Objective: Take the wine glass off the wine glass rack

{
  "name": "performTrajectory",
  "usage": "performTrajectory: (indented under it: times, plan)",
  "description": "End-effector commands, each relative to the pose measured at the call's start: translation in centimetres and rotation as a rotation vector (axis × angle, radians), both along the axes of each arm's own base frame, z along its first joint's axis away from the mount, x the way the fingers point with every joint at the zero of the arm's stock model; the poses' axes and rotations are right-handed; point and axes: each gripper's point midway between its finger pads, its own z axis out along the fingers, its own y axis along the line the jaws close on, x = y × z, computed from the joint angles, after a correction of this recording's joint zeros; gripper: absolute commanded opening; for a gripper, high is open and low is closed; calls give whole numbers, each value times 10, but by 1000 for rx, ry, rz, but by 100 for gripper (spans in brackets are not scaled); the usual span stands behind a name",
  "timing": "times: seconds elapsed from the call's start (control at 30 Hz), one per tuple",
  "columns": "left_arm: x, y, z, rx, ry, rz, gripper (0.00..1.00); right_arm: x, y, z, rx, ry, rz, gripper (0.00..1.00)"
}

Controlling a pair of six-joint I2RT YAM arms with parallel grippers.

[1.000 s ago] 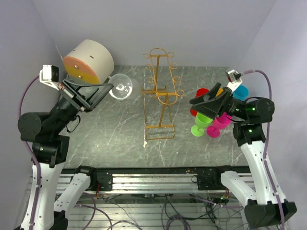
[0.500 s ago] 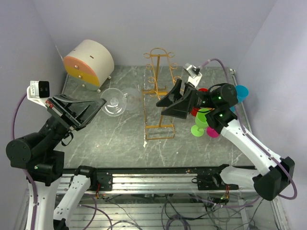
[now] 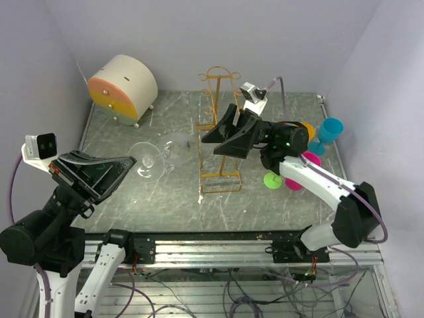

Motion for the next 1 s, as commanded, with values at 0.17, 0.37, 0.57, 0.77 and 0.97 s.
performTrajectory:
  times: [0.17,0.37,0.57,0.77,0.97]
  plan:
    - [0,3,1,-16,-9,21,7,-27,10,27,128,-72,122,59]
    - [4,2,-2,-17,-1,18,7,-36,20,27,131,-72,165,59]
    - [5,2,-4,-9,0,28,7,-41,26,28,140,-71,191,57]
    - [12,1,-14,6,20,37,7,-46,23,32,182,-66,216,42]
    - [19,0,-24,13,47,42,7,-50,18,38,215,-74,238,16]
